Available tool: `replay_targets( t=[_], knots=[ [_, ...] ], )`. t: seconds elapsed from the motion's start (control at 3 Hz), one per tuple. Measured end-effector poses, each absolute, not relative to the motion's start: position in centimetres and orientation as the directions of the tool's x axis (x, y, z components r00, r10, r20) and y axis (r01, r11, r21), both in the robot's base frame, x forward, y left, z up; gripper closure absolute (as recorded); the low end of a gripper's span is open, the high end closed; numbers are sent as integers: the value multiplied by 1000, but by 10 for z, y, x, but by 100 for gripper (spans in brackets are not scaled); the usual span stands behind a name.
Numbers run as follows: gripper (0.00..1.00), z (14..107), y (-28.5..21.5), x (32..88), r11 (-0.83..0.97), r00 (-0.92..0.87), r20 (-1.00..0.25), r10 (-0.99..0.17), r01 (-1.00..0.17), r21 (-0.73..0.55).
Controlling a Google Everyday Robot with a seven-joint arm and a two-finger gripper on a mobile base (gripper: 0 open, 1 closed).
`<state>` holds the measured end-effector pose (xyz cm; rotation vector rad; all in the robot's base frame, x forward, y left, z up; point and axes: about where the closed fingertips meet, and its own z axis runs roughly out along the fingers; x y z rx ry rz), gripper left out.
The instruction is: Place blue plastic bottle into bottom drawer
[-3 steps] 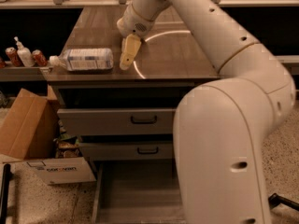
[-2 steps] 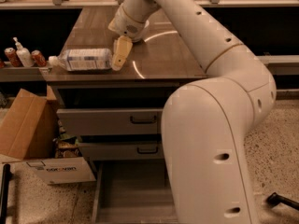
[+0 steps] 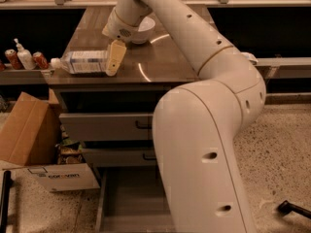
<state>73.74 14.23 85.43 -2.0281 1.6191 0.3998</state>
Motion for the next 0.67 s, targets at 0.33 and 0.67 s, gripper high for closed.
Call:
replay_targets(
  t=[0.33, 0.67],
  knots=[
    [0, 848, 151, 735, -140, 211, -517, -830, -975, -172],
    [19, 844, 159, 730, -127, 185, -509, -841, -981, -147]
  ],
)
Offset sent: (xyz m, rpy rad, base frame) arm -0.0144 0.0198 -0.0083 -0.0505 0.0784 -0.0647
